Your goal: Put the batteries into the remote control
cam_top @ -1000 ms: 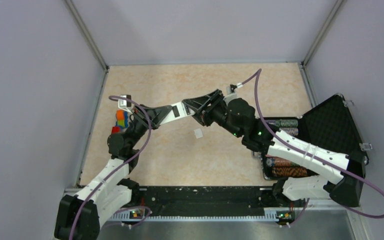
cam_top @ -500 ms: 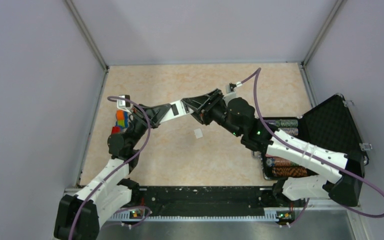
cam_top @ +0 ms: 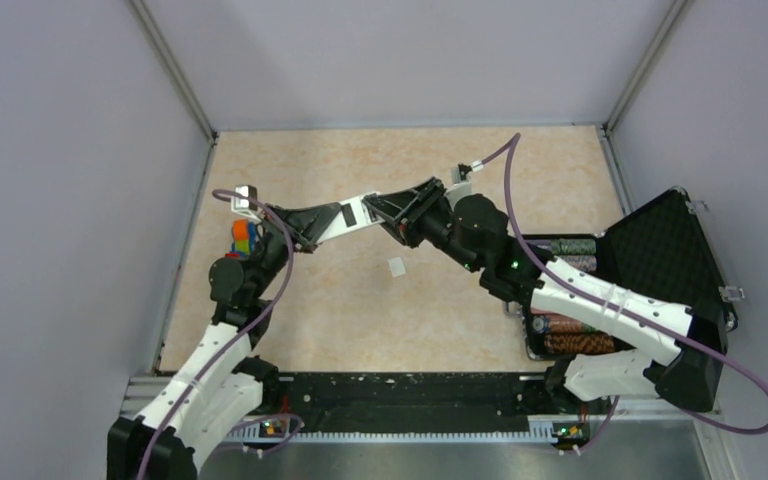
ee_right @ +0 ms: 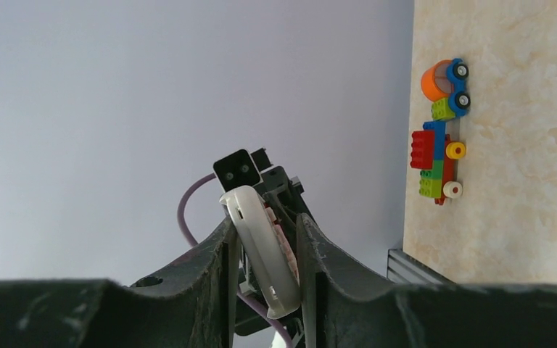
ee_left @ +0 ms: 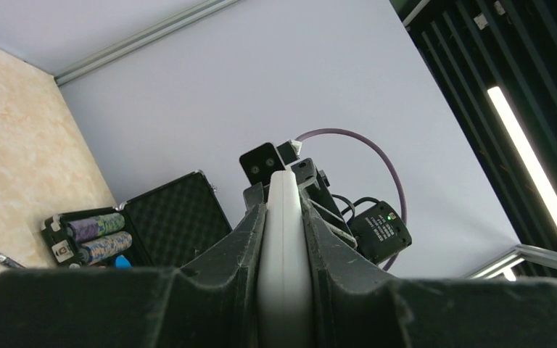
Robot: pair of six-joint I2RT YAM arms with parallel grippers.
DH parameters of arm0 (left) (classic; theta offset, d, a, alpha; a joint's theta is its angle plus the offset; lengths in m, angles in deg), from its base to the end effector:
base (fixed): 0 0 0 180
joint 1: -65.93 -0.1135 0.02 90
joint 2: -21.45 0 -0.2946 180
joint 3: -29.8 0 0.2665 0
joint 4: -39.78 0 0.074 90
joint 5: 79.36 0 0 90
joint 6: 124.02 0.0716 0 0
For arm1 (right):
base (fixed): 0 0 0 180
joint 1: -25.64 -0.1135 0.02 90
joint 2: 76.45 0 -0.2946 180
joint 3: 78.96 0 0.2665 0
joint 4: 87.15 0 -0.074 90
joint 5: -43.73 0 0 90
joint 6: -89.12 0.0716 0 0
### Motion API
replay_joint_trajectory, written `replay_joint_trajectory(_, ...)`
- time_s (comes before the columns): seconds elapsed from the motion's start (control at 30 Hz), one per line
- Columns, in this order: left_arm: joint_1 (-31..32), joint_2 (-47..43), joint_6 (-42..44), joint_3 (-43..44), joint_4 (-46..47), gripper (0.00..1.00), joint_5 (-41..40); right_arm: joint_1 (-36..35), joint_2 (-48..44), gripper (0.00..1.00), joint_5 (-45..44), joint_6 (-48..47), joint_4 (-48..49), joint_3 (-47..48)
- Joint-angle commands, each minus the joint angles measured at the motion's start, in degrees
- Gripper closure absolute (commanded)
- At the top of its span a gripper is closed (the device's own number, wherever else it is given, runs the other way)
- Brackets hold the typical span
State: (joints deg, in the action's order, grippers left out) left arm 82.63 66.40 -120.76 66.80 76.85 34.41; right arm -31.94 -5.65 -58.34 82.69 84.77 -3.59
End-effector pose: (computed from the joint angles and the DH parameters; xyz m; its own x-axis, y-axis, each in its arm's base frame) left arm 0.1807 -0.0843 0.3527 -0.5728 -0.7821 -0.2455 0.4995 -0.0955 -0.8610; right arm 0.1909 0.2727 0.4041 -0.7128 0.6903 -0.1245 -0.0473 0.1298 0.9904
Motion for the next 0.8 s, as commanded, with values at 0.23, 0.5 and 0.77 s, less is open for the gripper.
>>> replay_joint_trajectory(0.23,-0.1,-3.8,5.0,2.4,-2.7,1.0,-2.4,0.3,-0.6,0.36,1.4,-3.8,-3.2,1.6)
replay_joint_trajectory(0.5,-0.2,-5.5,10.7,-2.1,-6.6,1.0,-4.0,3.0,-7.5,0.11,1.7,-9.4,-4.5,1.2)
replay_joint_trajectory(0.77,-0.2,-5.3,16.4,1.4,-18.1,1.0,1.5,10.3,-14.1,0.16,6.3,-21.3,-13.4,-3.1)
